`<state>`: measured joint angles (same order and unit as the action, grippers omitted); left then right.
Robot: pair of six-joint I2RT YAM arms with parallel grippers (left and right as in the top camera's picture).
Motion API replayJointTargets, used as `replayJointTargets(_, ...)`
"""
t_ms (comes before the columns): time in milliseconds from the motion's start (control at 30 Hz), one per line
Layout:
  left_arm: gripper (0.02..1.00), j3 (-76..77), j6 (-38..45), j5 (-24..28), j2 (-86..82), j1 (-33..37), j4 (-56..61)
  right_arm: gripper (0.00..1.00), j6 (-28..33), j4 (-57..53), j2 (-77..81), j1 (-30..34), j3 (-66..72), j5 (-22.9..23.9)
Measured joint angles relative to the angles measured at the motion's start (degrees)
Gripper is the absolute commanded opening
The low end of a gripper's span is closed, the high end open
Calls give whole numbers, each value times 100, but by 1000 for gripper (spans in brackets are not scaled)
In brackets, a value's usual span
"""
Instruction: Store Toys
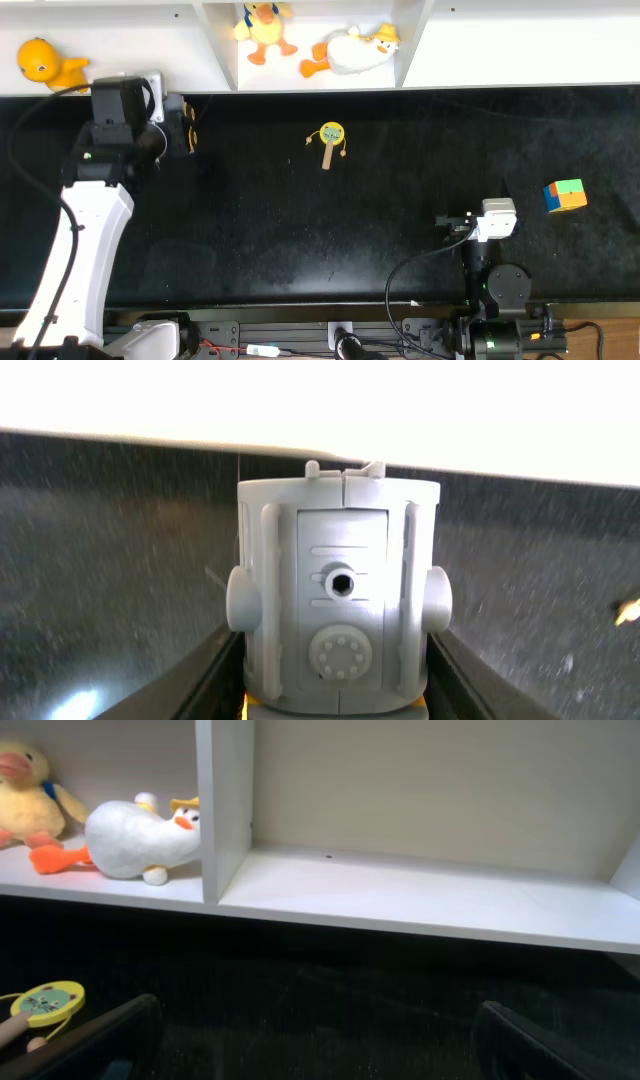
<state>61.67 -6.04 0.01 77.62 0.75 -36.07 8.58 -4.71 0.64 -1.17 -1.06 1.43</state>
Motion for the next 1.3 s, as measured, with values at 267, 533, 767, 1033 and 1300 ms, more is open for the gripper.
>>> replayJointTargets(267,329,1134,2,2,734,0,15,996,2,0,0,0,0,2)
replayJointTargets(533,329,2063,2,2,1954,0,24,996,2,0,0,0,0,4)
replayJointTargets(767,354,2273,2,2,2452,0,208,996,2,-2,0,0,0,2)
replayJointTargets(1033,998,2280,28,-26,2509,0,321,996,0,4,0,0,0,2)
replayJointTargets(1300,996,2297,20,-50,2511,0,-33,996,2,-2,0,2,0,2)
